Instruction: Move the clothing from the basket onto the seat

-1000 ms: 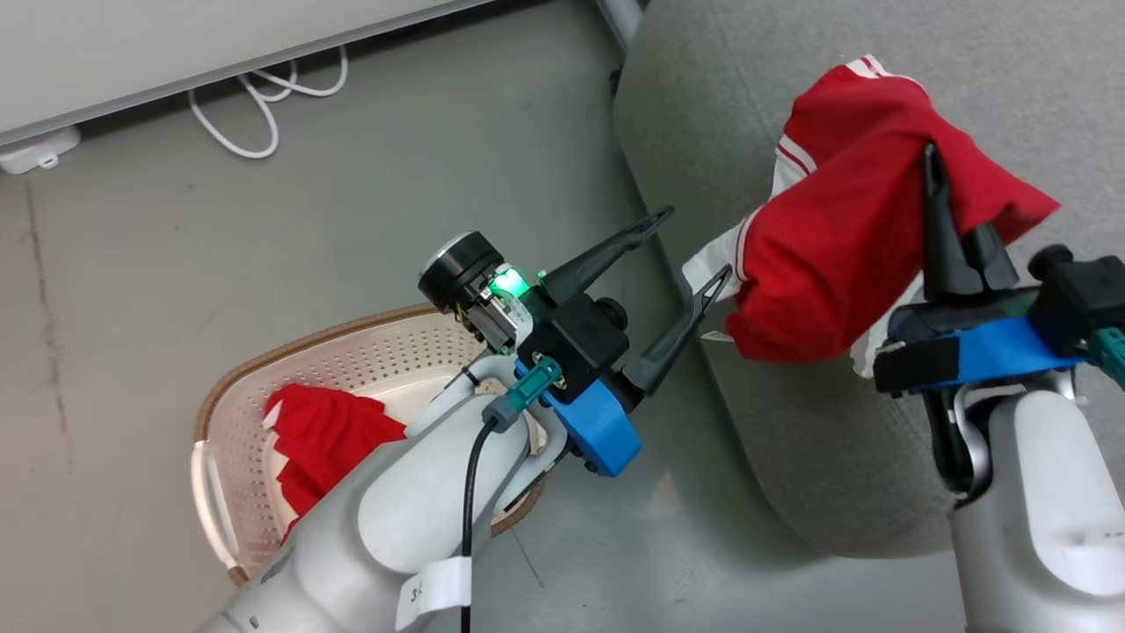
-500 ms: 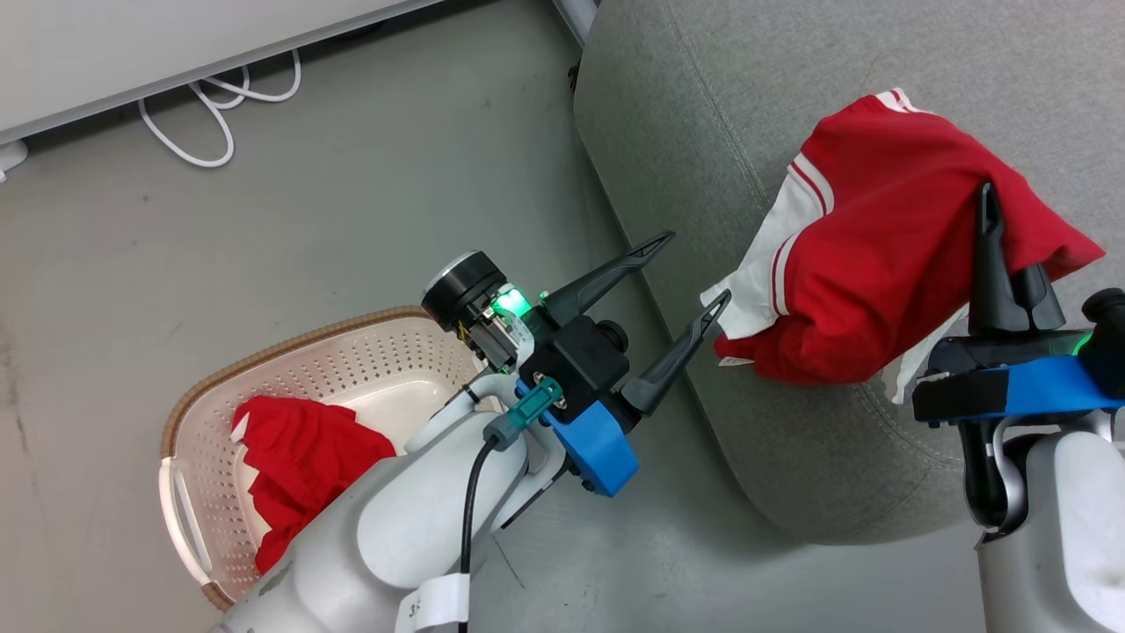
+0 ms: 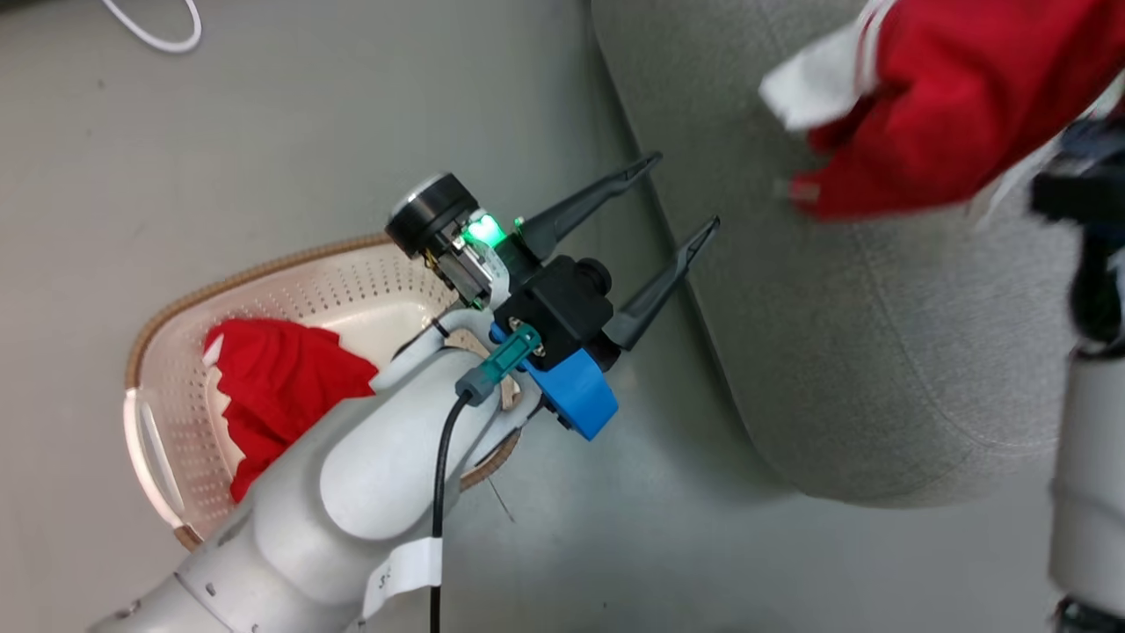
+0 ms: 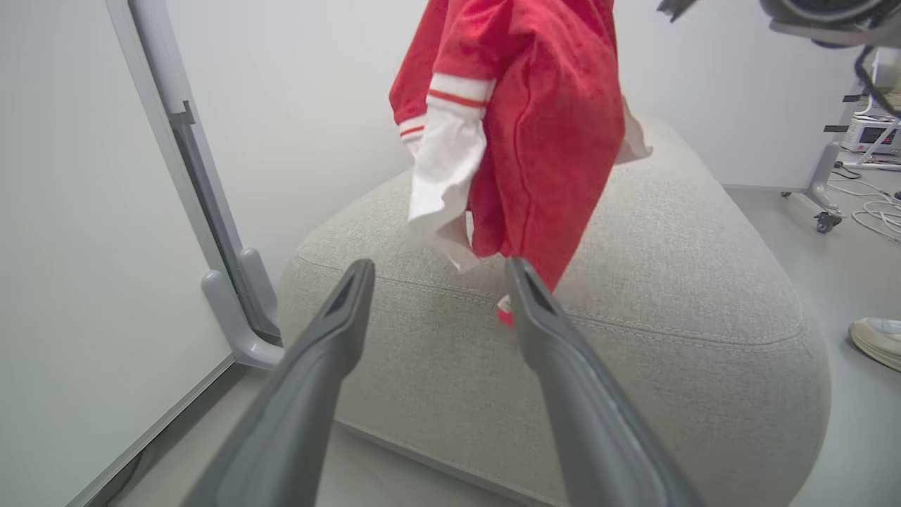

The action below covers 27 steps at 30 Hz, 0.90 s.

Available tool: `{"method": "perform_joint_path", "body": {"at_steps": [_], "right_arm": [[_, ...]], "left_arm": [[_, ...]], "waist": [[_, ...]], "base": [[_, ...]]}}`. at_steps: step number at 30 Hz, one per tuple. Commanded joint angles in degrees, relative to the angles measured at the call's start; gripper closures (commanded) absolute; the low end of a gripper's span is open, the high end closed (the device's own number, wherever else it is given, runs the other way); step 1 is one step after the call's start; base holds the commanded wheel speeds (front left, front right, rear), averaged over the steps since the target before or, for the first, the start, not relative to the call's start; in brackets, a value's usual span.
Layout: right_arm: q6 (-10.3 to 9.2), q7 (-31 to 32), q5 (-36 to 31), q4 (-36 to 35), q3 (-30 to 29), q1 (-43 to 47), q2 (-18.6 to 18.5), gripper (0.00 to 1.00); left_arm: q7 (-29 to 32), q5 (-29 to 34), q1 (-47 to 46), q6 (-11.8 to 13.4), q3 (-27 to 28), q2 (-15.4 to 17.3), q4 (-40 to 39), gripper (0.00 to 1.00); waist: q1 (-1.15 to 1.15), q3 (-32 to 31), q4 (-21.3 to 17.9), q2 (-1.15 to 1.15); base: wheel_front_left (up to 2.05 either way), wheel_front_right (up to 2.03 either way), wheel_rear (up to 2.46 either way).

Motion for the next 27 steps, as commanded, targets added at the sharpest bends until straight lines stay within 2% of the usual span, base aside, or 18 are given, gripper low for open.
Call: {"method": "perform_joint_path", "body": {"at_steps": [1,5,10,14,17,20,27], "right_arm": [[0.01,-0.06,-0.08,-0.67,-1.46,-3.12,-0.99,1.00],[0.01,-0.06,-0.07,-1.16,-6.79,-11.32,-4.03,1.00],[0.01,-0.05,0.15,-0.51,-13.15,-19.36,-9.62,1.00],[0.01,-0.05,0.15,3.02,-16.51,-22.33,-15.19,1.00],[0.01,-0.05,-0.21,6.25,-18.61,-22.69,-17.49,1.00],[0.01,-0.05,-0.58,9.30,-20.36,-21.82,-17.34,1.00],[0.01,-0.06,-1.36,17.50,-20.83,-18.14,-13.18,1.00]], "left_arm": [[0.04,0.47,-1.28,-0.11,0.06,0.64,-0.45,0.00],[0.96,1.28,-3.99,-0.11,-0.36,1.66,-1.99,0.00],[1.66,2.16,-6.70,-0.07,-0.40,2.68,-4.37,0.00],[2.31,2.57,-8.17,0.30,-0.18,3.30,-6.23,0.00],[2.57,2.94,-8.68,0.31,-0.48,3.62,-7.17,0.00],[2.72,3.00,-8.86,0.31,-0.85,4.10,-7.79,0.00],[3.07,2.81,-8.75,0.27,-1.70,4.95,-8.53,0.00]], "waist": [[0.00,3.87,0.92,0.00],[0.00,8.86,2.27,0.00],[0.00,13.84,3.89,0.00],[0.00,17.01,4.68,0.00],[0.00,18.61,4.96,0.00],[0.00,19.55,4.90,0.00],[0.00,20.24,4.52,0.00]], "base": [[0.00,0.00,0.00],[0.00,0.00,0.00],[0.00,0.00,0.00],[0.00,0.00,0.00],[0.00,0.00,0.00],[0.00,0.00,0.00],[0.00,0.00,0.00]]}}
